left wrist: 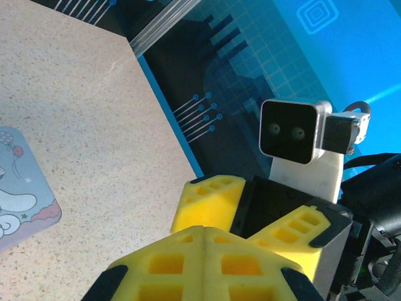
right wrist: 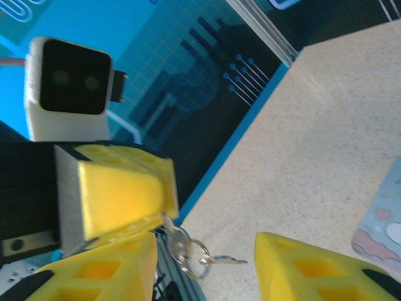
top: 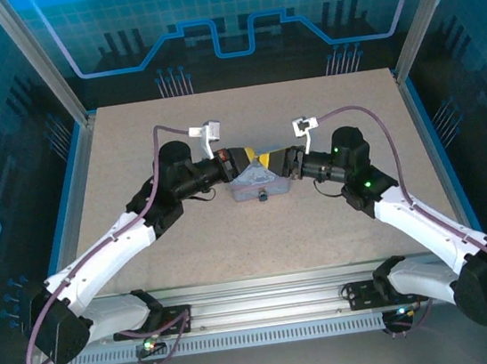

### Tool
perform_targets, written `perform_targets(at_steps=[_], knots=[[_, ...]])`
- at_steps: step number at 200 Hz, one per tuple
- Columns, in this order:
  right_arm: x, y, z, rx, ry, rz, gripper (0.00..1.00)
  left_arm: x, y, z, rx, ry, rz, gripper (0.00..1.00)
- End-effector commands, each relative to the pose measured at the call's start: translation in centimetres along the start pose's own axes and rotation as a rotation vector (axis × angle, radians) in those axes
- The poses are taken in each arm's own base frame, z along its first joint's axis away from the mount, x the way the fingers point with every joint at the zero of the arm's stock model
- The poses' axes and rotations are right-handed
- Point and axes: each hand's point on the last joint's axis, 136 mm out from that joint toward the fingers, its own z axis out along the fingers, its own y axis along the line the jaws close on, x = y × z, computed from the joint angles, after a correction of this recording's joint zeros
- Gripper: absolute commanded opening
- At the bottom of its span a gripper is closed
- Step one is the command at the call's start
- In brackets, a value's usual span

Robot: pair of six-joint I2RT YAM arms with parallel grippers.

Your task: Unlock a padlock with a key

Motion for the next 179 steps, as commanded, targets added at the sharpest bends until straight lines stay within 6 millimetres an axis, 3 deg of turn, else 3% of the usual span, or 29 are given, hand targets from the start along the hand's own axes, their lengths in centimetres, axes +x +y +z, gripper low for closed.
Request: perform_targets(at_steps=[1, 120, 153, 179], knots=[[-1.0, 1.7, -0.3, -0.081, -0.034, -0.009, 0.44, 0.0, -0.6, 0.2, 0.048, 0.004, -0.005, 0.00], [-1.0, 2.1, -0.2, -0.097, -0.018, -0.010, 0.29, -0.3, -1.5, 0.3, 0.085, -0.008, -0.019, 0.00], [-0.8, 1.8, 0.0, -0.091, -0.008, -0.004, 0.33, -0.3, -1.7, 0.3, 0.095, -0.013, -0.021, 0.00], [-0.9, 1.9, 0.0, -0.094, -0.010, -0.007, 0.25, -0.3, -1.7, 0.3, 0.096, -0.012, -0.021, 0.00]])
